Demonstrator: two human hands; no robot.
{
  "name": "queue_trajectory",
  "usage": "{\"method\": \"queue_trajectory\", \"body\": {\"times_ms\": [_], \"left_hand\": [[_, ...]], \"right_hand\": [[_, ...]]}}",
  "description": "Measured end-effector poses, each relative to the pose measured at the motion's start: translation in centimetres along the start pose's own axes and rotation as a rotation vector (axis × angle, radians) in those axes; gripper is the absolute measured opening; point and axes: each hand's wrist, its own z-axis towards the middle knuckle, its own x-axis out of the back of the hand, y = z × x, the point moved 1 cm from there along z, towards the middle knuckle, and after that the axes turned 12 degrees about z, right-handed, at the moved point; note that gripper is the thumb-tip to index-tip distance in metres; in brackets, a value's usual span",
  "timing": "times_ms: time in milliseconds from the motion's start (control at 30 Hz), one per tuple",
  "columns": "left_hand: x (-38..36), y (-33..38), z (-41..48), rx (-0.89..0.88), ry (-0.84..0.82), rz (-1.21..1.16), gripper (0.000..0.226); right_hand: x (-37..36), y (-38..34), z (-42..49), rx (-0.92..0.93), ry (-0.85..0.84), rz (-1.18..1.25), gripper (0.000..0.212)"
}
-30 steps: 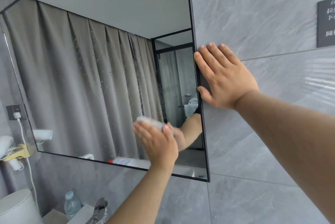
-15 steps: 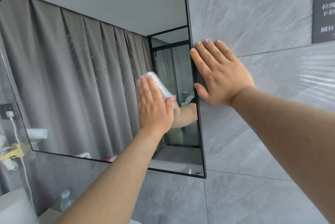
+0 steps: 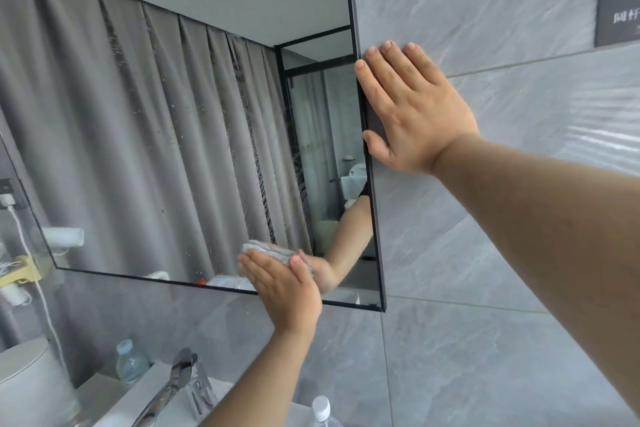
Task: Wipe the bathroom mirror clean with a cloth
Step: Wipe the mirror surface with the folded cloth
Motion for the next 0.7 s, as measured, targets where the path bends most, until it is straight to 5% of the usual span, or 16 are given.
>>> {"method": "queue_trajectory", "body": {"times_ms": [267,700], "left_hand": [[-4.2,0.9,-7.2,-0.525,0.088,0.226,0.077],[-2.7,4.4,-5.8,-0.587,0.069,0.307,0.085]], "right_hand": [[-0.1,0.0,-0.1,0.008,0.004,-0.002,0.082],[0.1,-0.1,0.0,0.002,-0.007,0.008,0.082]]}}
